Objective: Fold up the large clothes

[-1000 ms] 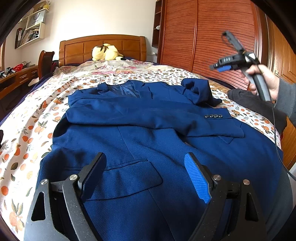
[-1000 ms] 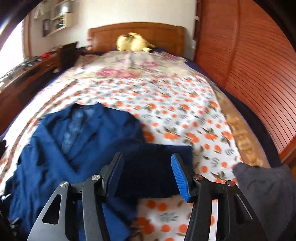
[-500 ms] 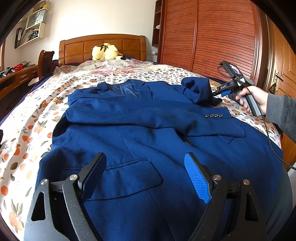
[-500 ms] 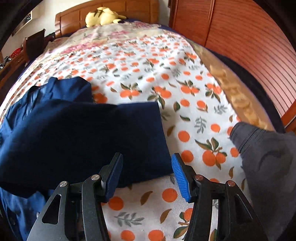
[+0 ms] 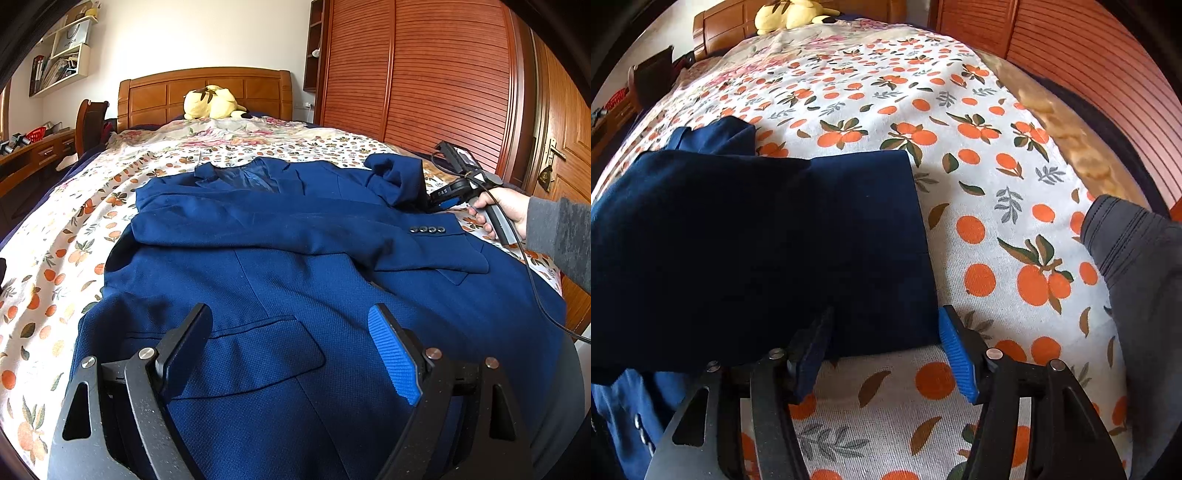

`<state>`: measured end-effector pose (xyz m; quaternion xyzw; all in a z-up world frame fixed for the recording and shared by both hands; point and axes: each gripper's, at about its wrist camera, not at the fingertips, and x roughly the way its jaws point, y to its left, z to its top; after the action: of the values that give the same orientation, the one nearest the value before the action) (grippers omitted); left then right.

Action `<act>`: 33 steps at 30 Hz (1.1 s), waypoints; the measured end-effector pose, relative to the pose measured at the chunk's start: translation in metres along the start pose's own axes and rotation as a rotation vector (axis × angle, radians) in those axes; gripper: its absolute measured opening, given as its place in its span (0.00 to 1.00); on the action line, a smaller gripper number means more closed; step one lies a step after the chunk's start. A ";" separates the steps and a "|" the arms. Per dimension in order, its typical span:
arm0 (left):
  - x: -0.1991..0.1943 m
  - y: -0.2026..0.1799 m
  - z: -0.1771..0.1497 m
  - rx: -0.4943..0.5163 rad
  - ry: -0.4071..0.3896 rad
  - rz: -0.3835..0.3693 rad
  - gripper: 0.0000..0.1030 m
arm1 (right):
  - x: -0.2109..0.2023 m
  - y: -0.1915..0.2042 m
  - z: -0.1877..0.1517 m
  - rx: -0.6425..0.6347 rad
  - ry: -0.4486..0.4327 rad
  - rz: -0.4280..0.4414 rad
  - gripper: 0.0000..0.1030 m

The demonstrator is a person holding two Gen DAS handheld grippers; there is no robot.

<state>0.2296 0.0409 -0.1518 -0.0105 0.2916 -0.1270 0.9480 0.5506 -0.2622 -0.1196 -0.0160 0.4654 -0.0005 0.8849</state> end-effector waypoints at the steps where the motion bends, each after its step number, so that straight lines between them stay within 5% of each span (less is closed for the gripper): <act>1: 0.000 0.000 0.000 0.000 0.000 0.000 0.84 | 0.000 0.003 -0.001 -0.015 0.003 -0.005 0.54; 4: 0.000 0.000 0.000 -0.001 0.000 -0.001 0.84 | -0.005 0.014 -0.006 -0.092 -0.005 0.025 0.20; 7: 0.000 0.000 0.000 -0.002 -0.002 0.001 0.84 | -0.011 0.025 -0.007 -0.137 -0.025 -0.007 0.11; 9: 0.000 0.001 -0.001 -0.005 -0.003 0.005 0.84 | -0.032 0.029 -0.006 -0.123 -0.128 -0.057 0.10; 12: 0.000 0.001 -0.003 -0.006 -0.007 0.020 0.84 | -0.063 0.037 -0.008 -0.108 -0.210 -0.006 0.10; 33: -0.012 -0.002 0.003 0.010 -0.045 0.061 0.84 | -0.247 0.089 -0.067 -0.256 -0.471 0.308 0.09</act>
<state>0.2213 0.0419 -0.1430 0.0002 0.2699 -0.0993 0.9577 0.3539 -0.1715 0.0437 -0.0564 0.2409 0.1959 0.9489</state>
